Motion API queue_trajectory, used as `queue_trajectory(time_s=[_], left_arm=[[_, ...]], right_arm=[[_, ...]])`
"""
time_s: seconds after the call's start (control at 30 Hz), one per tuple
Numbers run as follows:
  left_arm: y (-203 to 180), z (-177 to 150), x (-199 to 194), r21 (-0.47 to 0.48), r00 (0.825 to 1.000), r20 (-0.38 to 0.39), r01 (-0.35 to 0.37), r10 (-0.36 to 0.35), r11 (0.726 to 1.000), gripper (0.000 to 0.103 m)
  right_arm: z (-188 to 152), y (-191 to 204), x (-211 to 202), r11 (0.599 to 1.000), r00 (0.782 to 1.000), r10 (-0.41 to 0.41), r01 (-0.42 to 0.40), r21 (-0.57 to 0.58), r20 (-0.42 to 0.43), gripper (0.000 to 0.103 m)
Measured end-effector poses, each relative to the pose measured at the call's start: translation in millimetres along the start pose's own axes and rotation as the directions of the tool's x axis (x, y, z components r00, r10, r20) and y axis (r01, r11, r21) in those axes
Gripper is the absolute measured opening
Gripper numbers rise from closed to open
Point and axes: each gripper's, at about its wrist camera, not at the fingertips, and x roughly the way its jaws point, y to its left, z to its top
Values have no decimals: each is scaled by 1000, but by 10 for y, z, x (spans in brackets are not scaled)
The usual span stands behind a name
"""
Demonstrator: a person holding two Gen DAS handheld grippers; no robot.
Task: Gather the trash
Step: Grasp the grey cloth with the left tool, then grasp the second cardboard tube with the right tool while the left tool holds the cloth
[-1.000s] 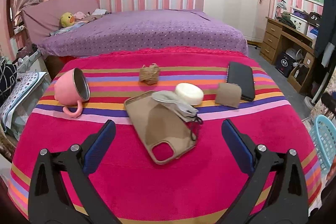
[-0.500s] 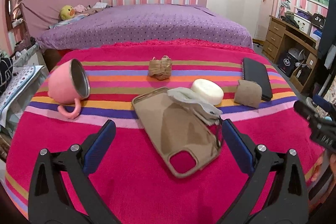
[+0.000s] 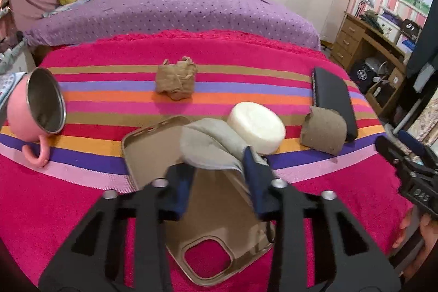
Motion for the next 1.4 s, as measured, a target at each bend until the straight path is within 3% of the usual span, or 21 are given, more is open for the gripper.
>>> queue_trajectory(time_s=[0.03, 0.37, 0.53, 0.7, 0.8, 0.83, 1.0, 1.4], left_arm=[[5, 4, -19, 3, 1000, 2, 19, -19, 1000, 8], [294, 29, -392, -6, 998, 68, -11, 11, 1000, 2], [526, 65, -409, -52, 996, 75, -54, 58, 997, 2], [613, 90, -329, -75, 996, 57, -69, 73, 995, 2], [607, 88, -328, -74, 996, 60, -67, 72, 995, 2], [610, 85, -328, -72, 996, 59, -67, 72, 995, 2], [590, 65, -353, -67, 996, 54, -61, 65, 996, 2], [510, -46, -589, -74, 996, 85, -21, 27, 997, 2]], right_arm=[[12, 30, 17, 1000, 1000, 5, -5, -2, -2, 98], [89, 571, 300, 998, 997, 43, -46, -49, -70, 96], [123, 782, 470, 998, 994, 0, -7, -65, -107, 83], [162, 874, 572, 998, 991, -32, 25, -59, -129, 82], [152, 941, 636, 994, 987, -73, 60, -91, -146, 68], [150, 952, 622, 993, 987, -82, 68, -100, -139, 63], [131, 891, 507, 997, 993, -27, 18, -75, -118, 60], [48, 603, 25, 998, 999, 35, -37, -55, -26, 59]])
